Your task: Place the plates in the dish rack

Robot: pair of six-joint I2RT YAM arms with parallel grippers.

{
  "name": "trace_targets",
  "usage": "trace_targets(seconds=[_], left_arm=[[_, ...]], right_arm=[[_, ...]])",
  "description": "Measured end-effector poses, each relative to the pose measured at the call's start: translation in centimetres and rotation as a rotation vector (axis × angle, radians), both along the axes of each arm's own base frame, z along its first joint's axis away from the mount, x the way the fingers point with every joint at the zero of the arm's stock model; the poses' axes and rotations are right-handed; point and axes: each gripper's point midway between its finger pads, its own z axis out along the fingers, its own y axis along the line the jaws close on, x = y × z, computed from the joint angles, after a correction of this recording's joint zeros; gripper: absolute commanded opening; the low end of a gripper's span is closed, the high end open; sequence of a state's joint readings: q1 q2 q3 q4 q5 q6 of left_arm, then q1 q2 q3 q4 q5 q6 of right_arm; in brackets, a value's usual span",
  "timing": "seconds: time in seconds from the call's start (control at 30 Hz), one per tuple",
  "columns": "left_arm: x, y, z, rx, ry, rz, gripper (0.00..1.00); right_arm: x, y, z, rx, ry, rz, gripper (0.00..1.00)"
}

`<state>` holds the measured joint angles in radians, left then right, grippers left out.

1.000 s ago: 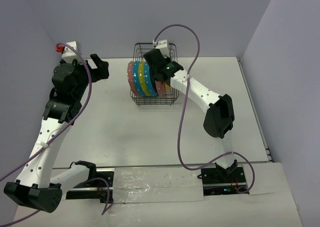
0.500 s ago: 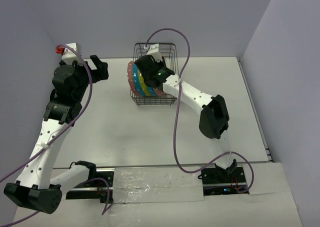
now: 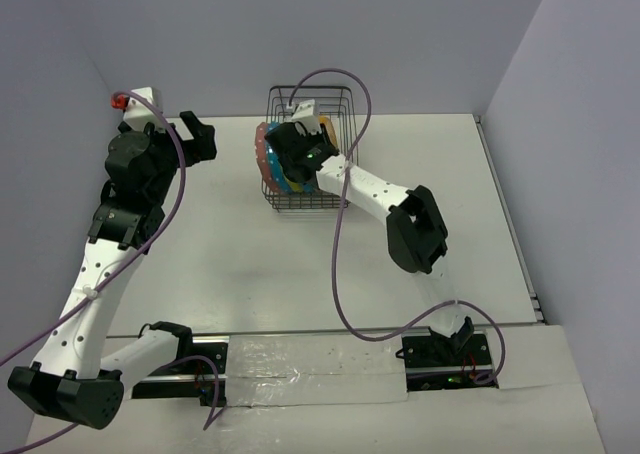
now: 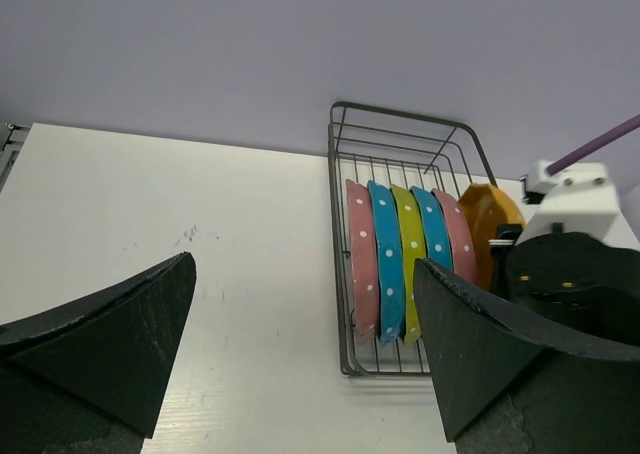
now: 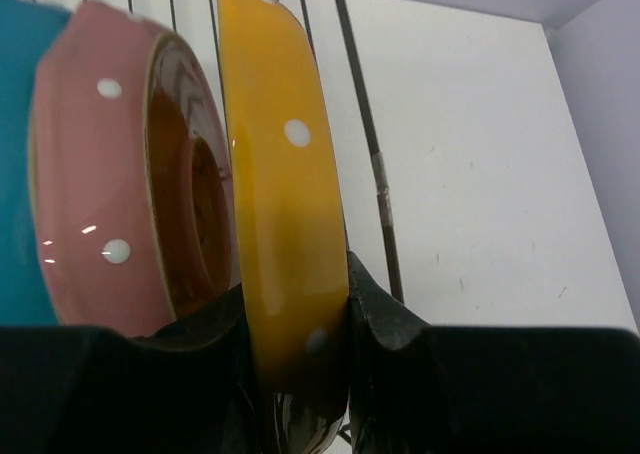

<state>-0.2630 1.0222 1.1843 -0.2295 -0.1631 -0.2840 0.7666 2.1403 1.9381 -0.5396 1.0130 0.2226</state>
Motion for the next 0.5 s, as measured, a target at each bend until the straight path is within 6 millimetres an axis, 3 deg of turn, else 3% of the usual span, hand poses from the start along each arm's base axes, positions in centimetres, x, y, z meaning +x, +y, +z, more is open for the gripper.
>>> trace_targets(seconds=[0.1,0.13,0.17,0.3,0.5], left_arm=[[0.0,0.1,0.1,0.0,-0.002,0.008,0.99],[0.0,0.2,0.1,0.001,-0.003,0.01,0.99],[0.0,0.3,0.1,0.001,-0.003,0.013,0.99],[-0.1,0.4,0.2,0.003,-0.007,0.018,0.99],[-0.1,0.4,0.2,0.003,-0.008,0.021,0.99]], right_arm=[[0.3,0.0,-2.3,-0.032,0.044,0.002,0.02],[0.3,0.0,-2.9,-0.038,0.058,0.004,0.1],[0.3,0.0,-3.6,-0.043,0.074,0.008,0.13],[0.6,0.0,-4.0,-0.021,0.087,0.017,0.27],[0.3,0.2,-3.6,0.007,0.131,0.053,0.62]])
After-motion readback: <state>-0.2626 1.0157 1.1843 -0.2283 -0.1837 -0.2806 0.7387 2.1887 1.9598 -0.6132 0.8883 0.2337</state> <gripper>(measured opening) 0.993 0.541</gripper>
